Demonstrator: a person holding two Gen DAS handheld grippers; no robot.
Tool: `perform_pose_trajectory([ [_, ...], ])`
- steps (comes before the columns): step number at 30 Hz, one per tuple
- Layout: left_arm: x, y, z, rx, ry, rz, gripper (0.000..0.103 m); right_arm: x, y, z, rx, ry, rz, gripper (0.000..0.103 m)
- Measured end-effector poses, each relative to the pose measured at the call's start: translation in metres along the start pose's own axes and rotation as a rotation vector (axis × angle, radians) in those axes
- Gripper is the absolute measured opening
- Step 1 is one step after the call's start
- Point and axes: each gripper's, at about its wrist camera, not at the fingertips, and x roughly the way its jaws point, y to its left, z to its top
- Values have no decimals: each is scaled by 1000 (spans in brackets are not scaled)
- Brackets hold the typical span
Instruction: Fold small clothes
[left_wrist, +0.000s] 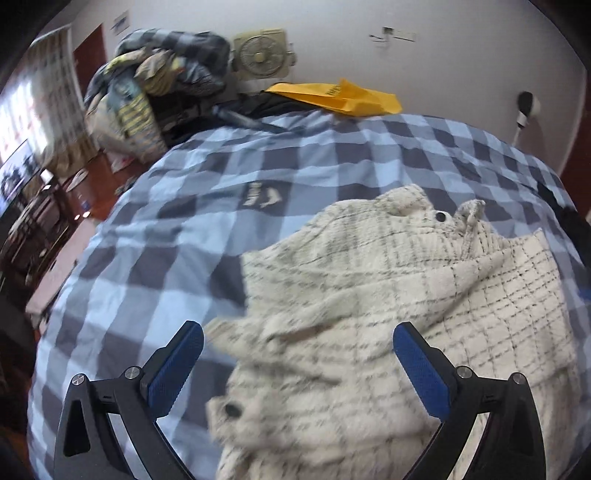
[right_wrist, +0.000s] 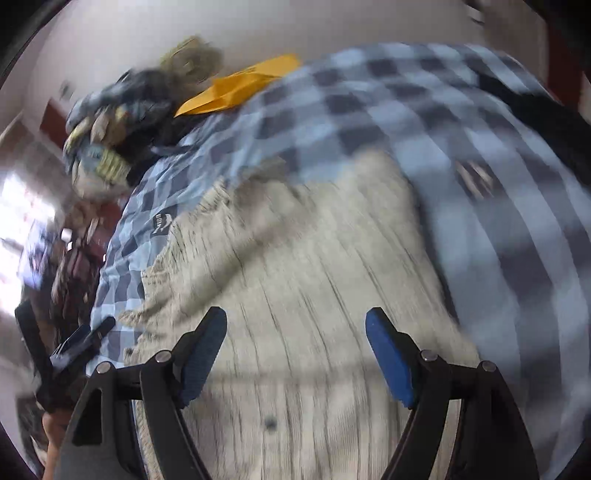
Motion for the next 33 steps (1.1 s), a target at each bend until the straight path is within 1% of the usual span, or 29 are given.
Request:
perform_pose_trajectory([
  [2, 16, -9, 4, 6, 13, -6, 103, 28, -5, 16, 1, 25, 24, 75],
  [3, 26, -13, 5, 1, 25, -16, 103, 47, -10, 22, 0, 59, 25, 75],
  [4, 33, -16, 6, -5, 30, -29, 103, 61, -17, 23, 1, 92, 7, 75],
  [5, 42, -20, 6, -8, 30, -37, 103, 77, -25, 22, -1, 131, -39, 75],
  [6, 52, -24, 6, -5, 34, -28, 103, 93, -34, 17, -24, 164, -83, 72],
  [7, 63, -28, 7, 0, 44, -2, 103, 98, -38, 15, -56, 171, -107, 64],
  [8, 76, -30, 7, 10, 63, 34, 103, 102, -40, 10, -110, 162, -155, 54],
  [9, 91, -32, 8, 25, 95, 71, 103, 103, -41, 4, -172, 147, -207, 51],
  [10, 102, -32, 8, 31, 118, 96, 103, 104, -41, -2, -220, 131, -242, 50],
  [12, 120, -25, 9, 11, 137, 110, 103, 104, -42, -9, -262, 111, -271, 50],
  [15, 130, -3, 8, -92, 124, 120, 103, 102, -49, -16, -271, 77, -309, 50],
  [16, 131, 8, 7, -129, 117, 138, 103, 102, -52, -15, -264, 69, -330, 50],
  [17, 131, 18, 6, -154, 108, 172, 103, 101, -57, -15, -254, 65, -352, 50],
  [18, 129, 24, 5, -165, 105, 191, 103, 101, -67, -16, -231, 69, -378, 52],
  [19, 126, 29, 5, -169, 104, 186, 103, 100, -74, -13, -210, 75, -371, 62],
  [20, 120, 34, 5, -168, 106, 167, 103, 99, -79, -8, -176, 88, -356, 65],
  [21, 113, 36, 6, -164, 103, 161, 102, 96, -81, -6, -152, 95, -355, 65],
  [22, 101, 38, 7, -158, 79, 152, 101, 90, -79, -4, -144, 88, -371, 65],
  [23, 91, 39, 9, -153, 56, 141, 101, 81, -74, -3, -138, 68, -398, 65],
  [24, 76, 39, 10, -150, 23, 119, 101, 71, -68, 0, -137, 37, -404, 67],
  [25, 63, 40, 12, -149, -7, 93, 101, 60, -59, -1, -144, 1, -379, 67],
  [26, 46, 37, 12, -144, -37, 50, 101, 48, -43, -4, -165, -31, -330, 67],
  [27, 39, 34, 14, -143, -45, 15, 102, 43, -32, -6, -180, -37, -308, 67],
  [28, 32, 28, 15, -142, -39, -38, 103, 41, -12, -11, -213, -29, -285, 68],
  [29, 31, 20, 15, -143, -7, -95, 103, 44, 1, -12, -235, -18, -276, 68],
  [30, 36, 14, 16, -142, 33, -134, 103, 48, 23, -17, -280, 5, -271, 68],
  [32, 44, -5, 5, -141, 116, -184, 103, 59, 62, -31, -365, 42, -285, 68],
  [33, 48, -15, -5, -130, 140, -184, 103, 66, 71, -33, -396, 54, -288, 68],
])
